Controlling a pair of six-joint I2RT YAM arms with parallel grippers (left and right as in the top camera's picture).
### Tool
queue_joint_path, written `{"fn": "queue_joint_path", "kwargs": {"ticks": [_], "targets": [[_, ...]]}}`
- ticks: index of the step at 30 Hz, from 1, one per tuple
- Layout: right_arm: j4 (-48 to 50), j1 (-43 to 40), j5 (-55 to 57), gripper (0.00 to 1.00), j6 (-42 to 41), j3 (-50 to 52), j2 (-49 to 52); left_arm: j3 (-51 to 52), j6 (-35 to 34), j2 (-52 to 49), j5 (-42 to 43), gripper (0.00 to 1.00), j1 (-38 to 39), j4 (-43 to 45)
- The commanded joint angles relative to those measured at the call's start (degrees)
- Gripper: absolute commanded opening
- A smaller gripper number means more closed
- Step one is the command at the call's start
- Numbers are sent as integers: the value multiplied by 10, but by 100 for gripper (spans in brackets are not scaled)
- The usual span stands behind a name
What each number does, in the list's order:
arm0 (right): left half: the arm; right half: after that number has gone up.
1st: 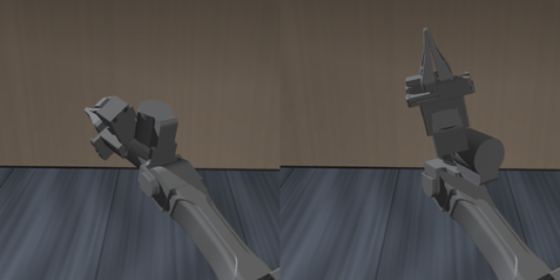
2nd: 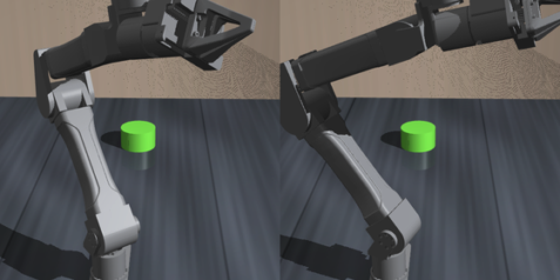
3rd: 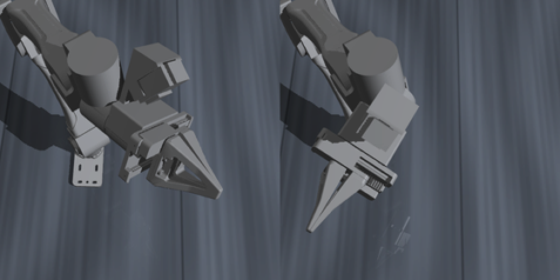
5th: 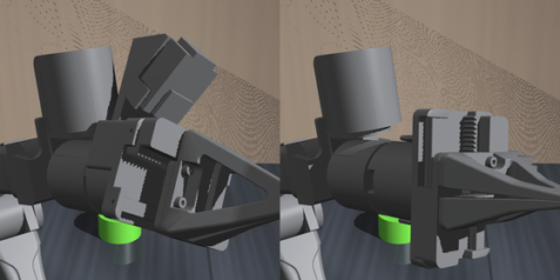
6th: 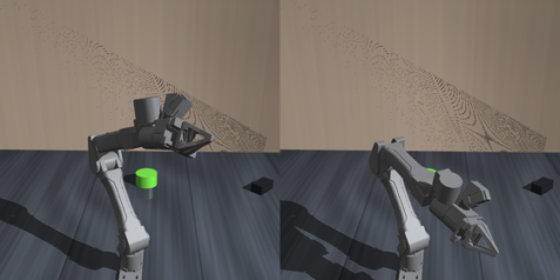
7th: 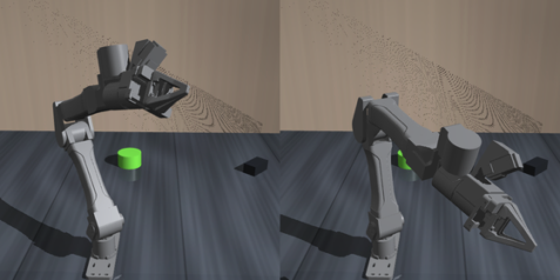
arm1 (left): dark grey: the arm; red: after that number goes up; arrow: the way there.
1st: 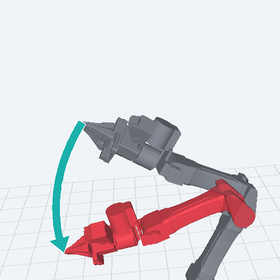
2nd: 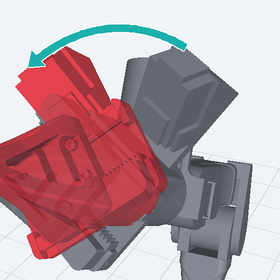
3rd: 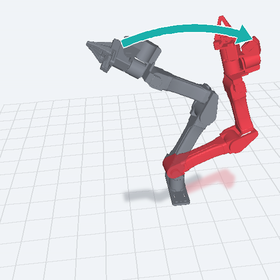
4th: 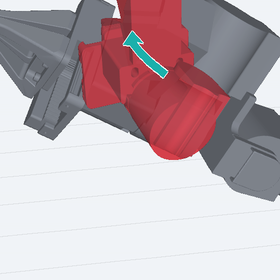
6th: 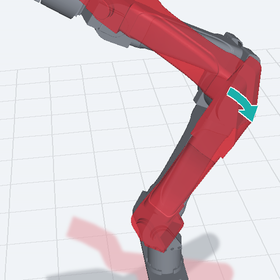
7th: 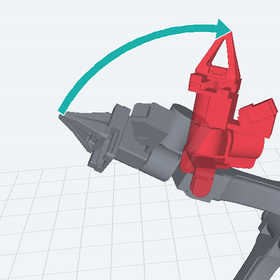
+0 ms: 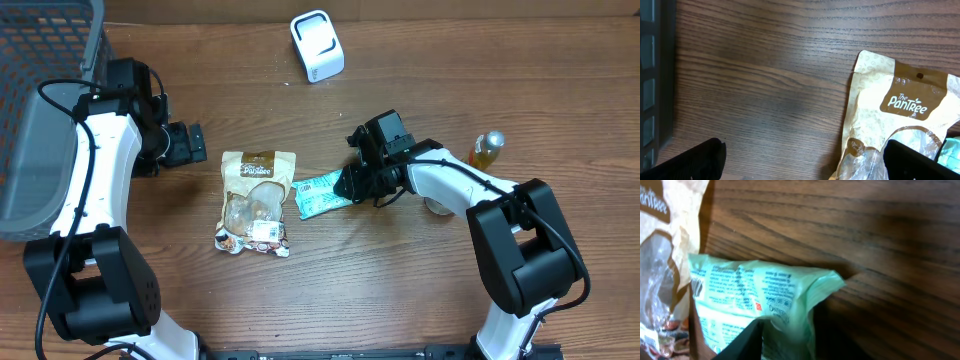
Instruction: Scan the item barcode
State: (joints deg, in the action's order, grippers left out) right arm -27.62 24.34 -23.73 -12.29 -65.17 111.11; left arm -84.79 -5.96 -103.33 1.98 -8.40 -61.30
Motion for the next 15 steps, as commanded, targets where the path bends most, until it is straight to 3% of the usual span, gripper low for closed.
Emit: {"fn": "queue_joint_path", "kwargs": {"ticks": [1, 9, 13, 15], "targets": [[1, -3, -4, 41, -1, 7, -5, -12, 4, -8, 4, 100, -2, 1], [1, -2, -4, 36, -1, 12, -4, -12, 4, -8, 4, 100, -2, 1], [2, -2, -4, 18, -1, 12, -4, -12, 4, -8, 4, 100, -2, 1], [2, -2, -4, 18, -1, 12, -4, -12, 4, -8, 4, 100, -2, 1]]}}
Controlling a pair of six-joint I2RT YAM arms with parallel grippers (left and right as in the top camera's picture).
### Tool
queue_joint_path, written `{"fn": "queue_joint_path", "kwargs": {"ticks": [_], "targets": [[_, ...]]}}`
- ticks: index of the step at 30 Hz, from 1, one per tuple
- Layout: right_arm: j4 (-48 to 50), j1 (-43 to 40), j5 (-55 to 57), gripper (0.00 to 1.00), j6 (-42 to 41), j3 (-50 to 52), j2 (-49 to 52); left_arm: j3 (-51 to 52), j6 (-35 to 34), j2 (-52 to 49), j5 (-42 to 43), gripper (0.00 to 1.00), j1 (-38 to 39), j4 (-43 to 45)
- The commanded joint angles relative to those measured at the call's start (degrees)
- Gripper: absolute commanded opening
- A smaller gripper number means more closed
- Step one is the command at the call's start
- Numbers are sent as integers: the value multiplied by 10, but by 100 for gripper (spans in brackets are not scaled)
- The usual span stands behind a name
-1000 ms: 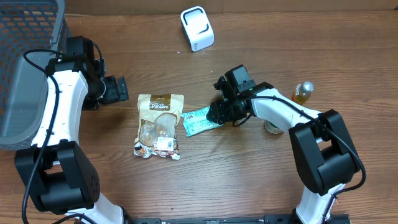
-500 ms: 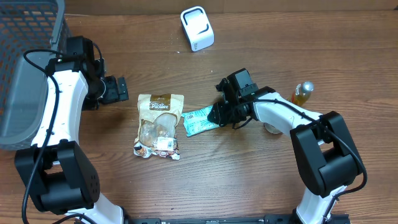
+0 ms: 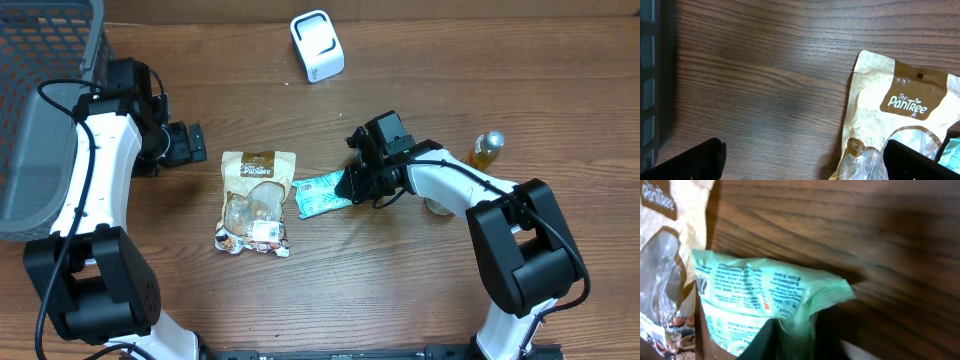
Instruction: Scan the item barcode
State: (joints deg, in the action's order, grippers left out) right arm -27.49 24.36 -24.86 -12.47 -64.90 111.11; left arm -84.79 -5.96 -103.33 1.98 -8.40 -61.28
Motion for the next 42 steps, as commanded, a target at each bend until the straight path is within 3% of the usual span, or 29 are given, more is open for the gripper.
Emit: {"fn": "queue_joint_path", "kwargs": {"ticks": [1, 6, 10, 28, 33, 42], "targets": [[0, -2, 7, 17, 1, 9, -4, -12, 4, -8, 4, 100, -2, 0], [0, -17, -57, 4, 5, 0, -12, -12, 4, -8, 4, 100, -2, 0], [-9, -36, -100, 4, 10, -10, -39, -12, 4, -8, 4, 100, -2, 0], [-195, -75, -179, 4, 179, -12, -244, -12, 4, -8, 4, 100, -2, 0], [-266, -79, -235, 4, 277, -12, -271, -12, 4, -8, 4, 100, -2, 0], [-304, -79, -284, 4, 312, -12, -281, -12, 4, -8, 4, 100, -2, 0]]}}
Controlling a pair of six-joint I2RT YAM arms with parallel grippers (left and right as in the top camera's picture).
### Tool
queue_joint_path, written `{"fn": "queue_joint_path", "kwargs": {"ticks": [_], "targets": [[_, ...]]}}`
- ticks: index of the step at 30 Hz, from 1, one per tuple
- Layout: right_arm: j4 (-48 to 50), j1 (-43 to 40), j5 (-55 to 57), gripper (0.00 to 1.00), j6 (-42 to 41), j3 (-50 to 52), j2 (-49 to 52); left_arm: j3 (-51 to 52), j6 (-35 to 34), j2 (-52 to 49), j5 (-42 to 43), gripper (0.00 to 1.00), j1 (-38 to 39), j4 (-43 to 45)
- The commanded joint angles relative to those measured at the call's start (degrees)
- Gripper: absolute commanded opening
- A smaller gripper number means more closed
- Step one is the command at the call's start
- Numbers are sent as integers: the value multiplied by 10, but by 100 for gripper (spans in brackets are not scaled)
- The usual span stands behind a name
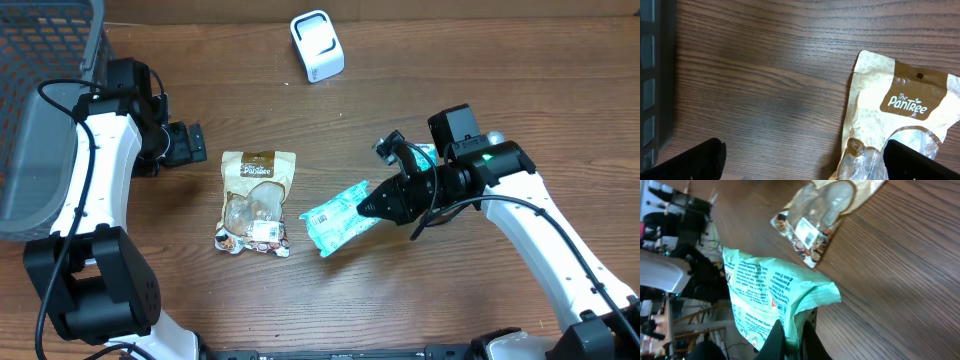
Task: Scan the item barcode
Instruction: 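Lift the teal wrapper up with the right gripper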
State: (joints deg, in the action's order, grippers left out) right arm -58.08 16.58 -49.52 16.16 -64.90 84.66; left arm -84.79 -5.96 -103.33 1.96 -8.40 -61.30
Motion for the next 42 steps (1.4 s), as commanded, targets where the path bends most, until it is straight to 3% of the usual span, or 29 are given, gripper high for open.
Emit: {"fn": "queue_joint_path", "kwargs": {"ticks": [1, 28, 42], "targets": [[3, -2, -37, 4, 26, -12, -17, -12, 4, -8, 5, 100, -2, 1], [5, -2, -37, 4, 20, -12, -17, -12, 4, -8, 5, 99, -2, 1], [33, 0, 87, 4, -136, -62, -17, -12, 4, -8, 5, 100, -2, 1]]}}
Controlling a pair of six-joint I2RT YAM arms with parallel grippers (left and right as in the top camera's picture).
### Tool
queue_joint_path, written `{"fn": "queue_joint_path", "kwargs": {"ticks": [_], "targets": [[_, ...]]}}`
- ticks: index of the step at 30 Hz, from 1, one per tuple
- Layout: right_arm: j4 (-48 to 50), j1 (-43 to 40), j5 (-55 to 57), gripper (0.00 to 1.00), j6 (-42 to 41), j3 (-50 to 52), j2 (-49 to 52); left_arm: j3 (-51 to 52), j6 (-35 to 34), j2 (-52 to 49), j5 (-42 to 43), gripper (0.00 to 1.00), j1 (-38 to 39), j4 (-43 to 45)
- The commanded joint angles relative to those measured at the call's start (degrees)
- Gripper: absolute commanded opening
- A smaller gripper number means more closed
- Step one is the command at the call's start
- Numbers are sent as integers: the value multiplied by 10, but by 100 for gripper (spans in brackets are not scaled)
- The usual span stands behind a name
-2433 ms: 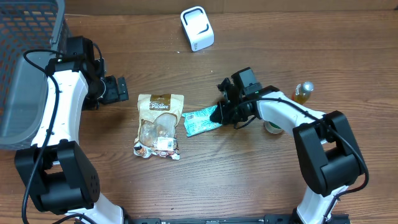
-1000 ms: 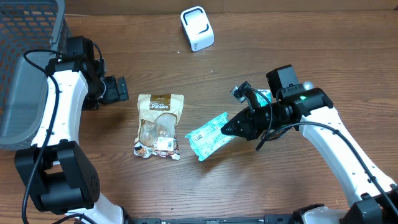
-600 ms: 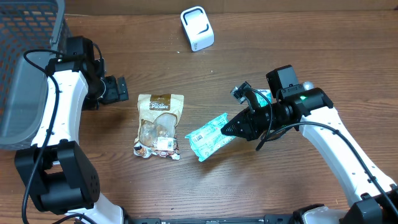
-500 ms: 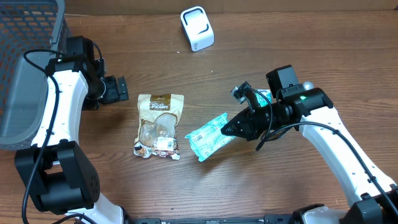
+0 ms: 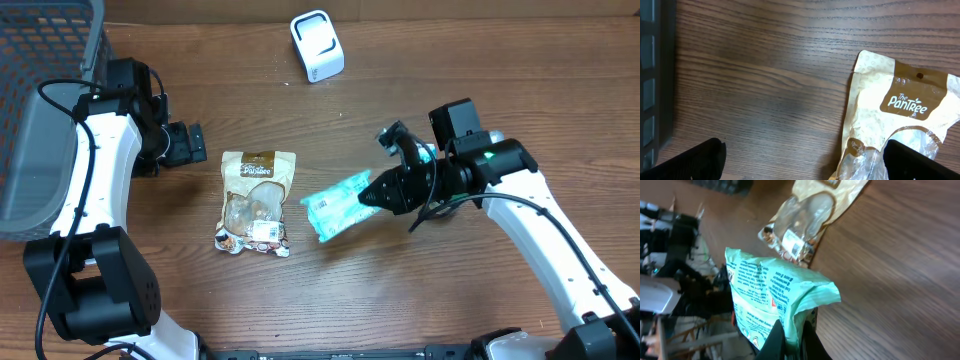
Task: Scan the item barcode
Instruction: 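Lift the teal wrapper up with the right gripper, then carry the teal wrapper up to the white scanner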
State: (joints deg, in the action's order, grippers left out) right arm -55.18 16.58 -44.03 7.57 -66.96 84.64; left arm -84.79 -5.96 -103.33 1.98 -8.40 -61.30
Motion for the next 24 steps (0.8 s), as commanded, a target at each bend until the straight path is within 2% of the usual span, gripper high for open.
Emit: {"fn": "queue_joint_path", "kwargs": {"ticks": [1, 7, 16, 20, 24], "targets": [[4, 3, 47, 3, -60, -50, -16, -12, 4, -8, 4, 100, -2, 1], [-5, 44, 192, 3, -108, -131, -14, -12, 4, -8, 4, 100, -2, 1], [-109, 102, 438, 3, -106, -399, 76, -12, 4, -8, 4, 100, -2, 1], [-128, 105, 503, 3, -72, -496, 130, -12, 4, -8, 4, 100, -2, 1], [-96, 105, 580, 3, -7, -512, 164, -12, 4, -8, 4, 100, -2, 1]]}}
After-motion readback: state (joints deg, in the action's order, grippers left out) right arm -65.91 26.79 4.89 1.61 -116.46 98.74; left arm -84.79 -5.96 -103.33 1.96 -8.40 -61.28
